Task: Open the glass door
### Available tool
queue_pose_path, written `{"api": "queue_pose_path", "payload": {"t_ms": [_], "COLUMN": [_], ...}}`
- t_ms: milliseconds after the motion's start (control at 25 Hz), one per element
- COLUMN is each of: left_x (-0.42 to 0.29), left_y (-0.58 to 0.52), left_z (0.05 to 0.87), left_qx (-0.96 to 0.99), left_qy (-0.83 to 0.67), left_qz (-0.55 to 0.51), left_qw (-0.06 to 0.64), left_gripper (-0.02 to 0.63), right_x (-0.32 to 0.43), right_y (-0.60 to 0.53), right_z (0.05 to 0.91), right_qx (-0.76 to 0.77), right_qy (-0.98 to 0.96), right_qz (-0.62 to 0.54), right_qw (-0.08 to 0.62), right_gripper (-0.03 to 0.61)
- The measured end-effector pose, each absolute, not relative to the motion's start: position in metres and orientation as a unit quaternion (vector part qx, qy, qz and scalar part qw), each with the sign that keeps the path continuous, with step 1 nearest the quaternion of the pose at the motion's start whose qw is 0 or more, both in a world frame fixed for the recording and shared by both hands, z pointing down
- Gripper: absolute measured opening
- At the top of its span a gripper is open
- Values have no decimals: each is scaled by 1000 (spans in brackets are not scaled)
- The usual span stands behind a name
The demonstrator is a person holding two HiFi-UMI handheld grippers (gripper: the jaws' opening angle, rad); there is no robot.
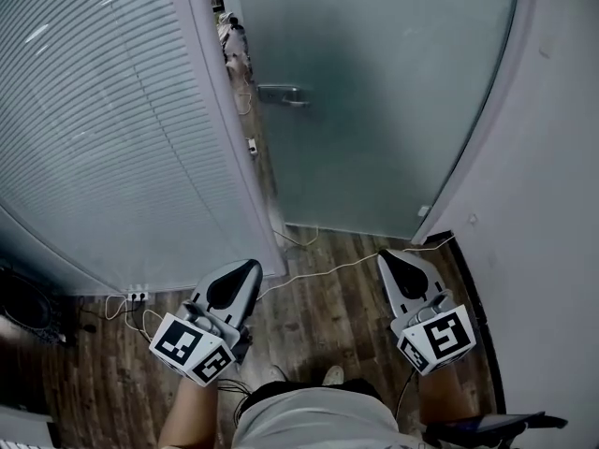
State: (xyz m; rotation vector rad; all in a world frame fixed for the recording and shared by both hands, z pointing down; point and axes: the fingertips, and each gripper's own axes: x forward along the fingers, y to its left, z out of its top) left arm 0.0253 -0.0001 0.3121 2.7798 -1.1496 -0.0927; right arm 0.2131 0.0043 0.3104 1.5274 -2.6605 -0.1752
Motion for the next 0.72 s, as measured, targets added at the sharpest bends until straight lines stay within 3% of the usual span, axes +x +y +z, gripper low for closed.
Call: {"api": "queue_pose_path", "payload": {"t_ms": [720], "left_x": [-22], "left_y": [-4], "left_z": [309], "left_qx": [924], "left_qy": [-378], "left_qz": [-42], "left_qw": [47], "left_gripper": [0], "right_x": [176], "right_y": [9], "right_z": [306], "right_qx": [528], "right_qy": [-845], "right_qz": [-67], "right_qw": [47], "right_gripper": [2]}}
